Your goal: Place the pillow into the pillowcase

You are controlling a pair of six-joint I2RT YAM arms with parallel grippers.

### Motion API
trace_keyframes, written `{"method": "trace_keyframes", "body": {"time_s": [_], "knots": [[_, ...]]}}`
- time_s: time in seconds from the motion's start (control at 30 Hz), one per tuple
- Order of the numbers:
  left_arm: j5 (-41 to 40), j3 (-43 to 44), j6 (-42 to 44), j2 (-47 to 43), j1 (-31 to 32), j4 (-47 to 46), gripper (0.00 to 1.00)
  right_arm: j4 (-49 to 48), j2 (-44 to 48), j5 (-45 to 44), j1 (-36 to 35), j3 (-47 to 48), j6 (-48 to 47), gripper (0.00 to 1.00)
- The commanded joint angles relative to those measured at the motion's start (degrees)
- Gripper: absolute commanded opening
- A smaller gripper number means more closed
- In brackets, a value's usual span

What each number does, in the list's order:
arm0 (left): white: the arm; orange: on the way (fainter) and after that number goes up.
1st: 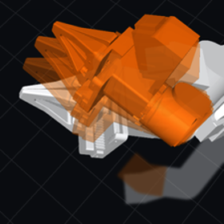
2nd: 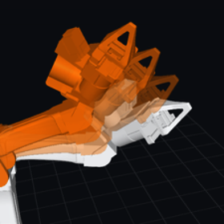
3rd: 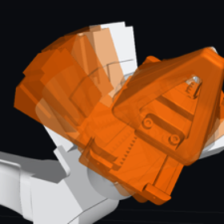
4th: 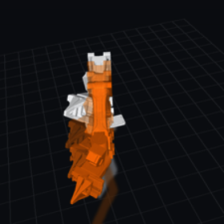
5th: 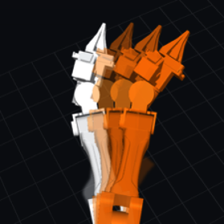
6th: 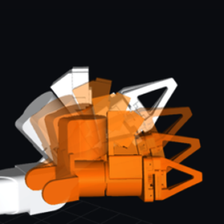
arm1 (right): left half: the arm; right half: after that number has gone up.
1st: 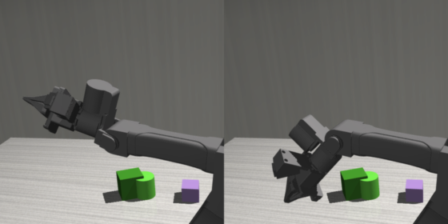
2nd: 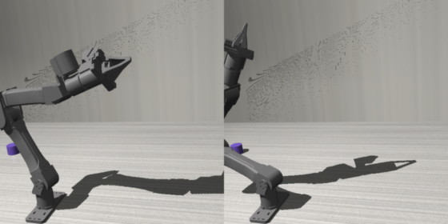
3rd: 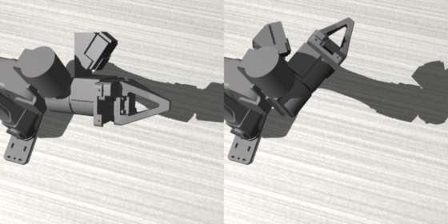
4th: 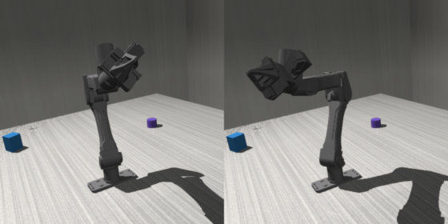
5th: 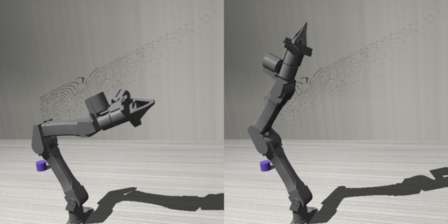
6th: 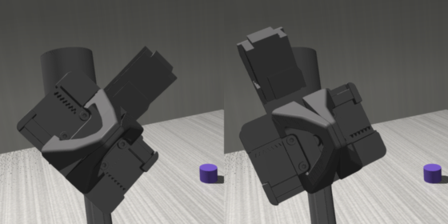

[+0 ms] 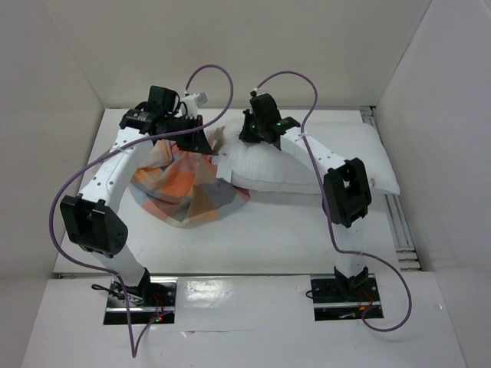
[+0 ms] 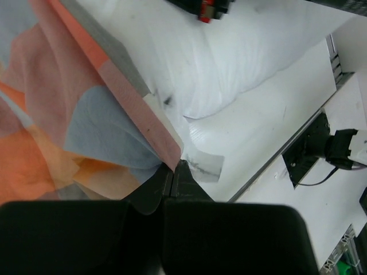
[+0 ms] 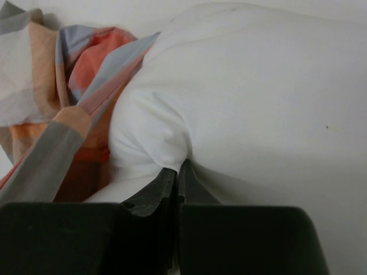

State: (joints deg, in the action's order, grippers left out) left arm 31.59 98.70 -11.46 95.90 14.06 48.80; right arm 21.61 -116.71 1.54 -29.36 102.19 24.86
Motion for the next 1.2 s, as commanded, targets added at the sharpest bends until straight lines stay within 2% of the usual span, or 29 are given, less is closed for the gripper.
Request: {"method": "trace_keyframes", "body": {"time_s": [0.0,0.1,0.23,0.43,0.53,0.63,0.8,0.93,0.97,1.0,1.03,1.07,1.1,1.13,1.17], "knots": [[8.8,-1.8,1.9,-6.1,0.8,-0.6,0.00,-0.4,-4.3,-12.5,-2.1,2.5,3.0,0.00],[13.8,-1.8,0.0,-6.7,-1.2,-3.5,0.00,-4.1,-4.4,-17.2,-5.8,-3.6,-0.3,0.00],[20.3,1.4,-3.1,-3.9,-6.5,-4.8,0.00,-10.5,0.9,-24.6,-11.1,-16.8,-2.3,0.00],[22.3,8.9,-10.2,4.0,-8.9,-7.9,0.00,-14.8,4.6,-21.7,-14.0,-27.3,-0.8,0.00],[22.3,14.2,-12.7,9.6,-9.4,-8.6,0.00,-25.8,13.3,-18.6,-17.4,-35.2,-4.5,0.00],[22.3,17.7,-13.9,13.4,-8.3,-7.4,0.00,-32.2,19.0,-18.6,-20.1,-40.8,-9.2,0.00],[20.7,18.0,-13.9,15.3,-1.9,-6.1,0.00,-38.4,20.1,-17.8,-20.7,-40.1,-13.2,0.00],[21.9,18.0,-15.1,15.8,1.3,-6.8,0.00,-37.1,17.6,-17.7,-20.7,-38.1,-12.6,0.00],[21.9,17.5,-15.1,15.8,1.3,-6.8,0.05,-37.1,17.6,-17.7,-20.7,-40.0,-12.0,0.00],[21.9,17.0,-15.1,14.9,-0.2,-6.8,0.19,-37.6,18.9,-18.3,-20.7,-41.0,-11.2,0.00],[21.9,16.4,-15.1,13.3,-1.0,-6.8,0.38,-37.6,19.5,-18.3,-20.7,-41.8,-10.7,0.00],[19.3,16.4,-15.1,12.7,-1.9,-6.2,0.52,-37.6,20.2,-19.4,-20.7,-42.5,-10.2,0.00],[18.2,16.4,-14.6,12.6,-3.0,-5.5,0.75,-37.6,21.0,-19.4,-20.7,-44.1,-10.2,0.04],[17.6,16.4,-14.6,12.0,-5.2,-4.9,0.81,-37.6,22.6,-19.9,-20.7,-44.9,-9.6,0.14],[16.7,18.1,-14.6,11.9,-6.2,-3.9,0.81,-37.6,23.4,-19.9,-20.7,-46.4,-9.0,0.17]]}}
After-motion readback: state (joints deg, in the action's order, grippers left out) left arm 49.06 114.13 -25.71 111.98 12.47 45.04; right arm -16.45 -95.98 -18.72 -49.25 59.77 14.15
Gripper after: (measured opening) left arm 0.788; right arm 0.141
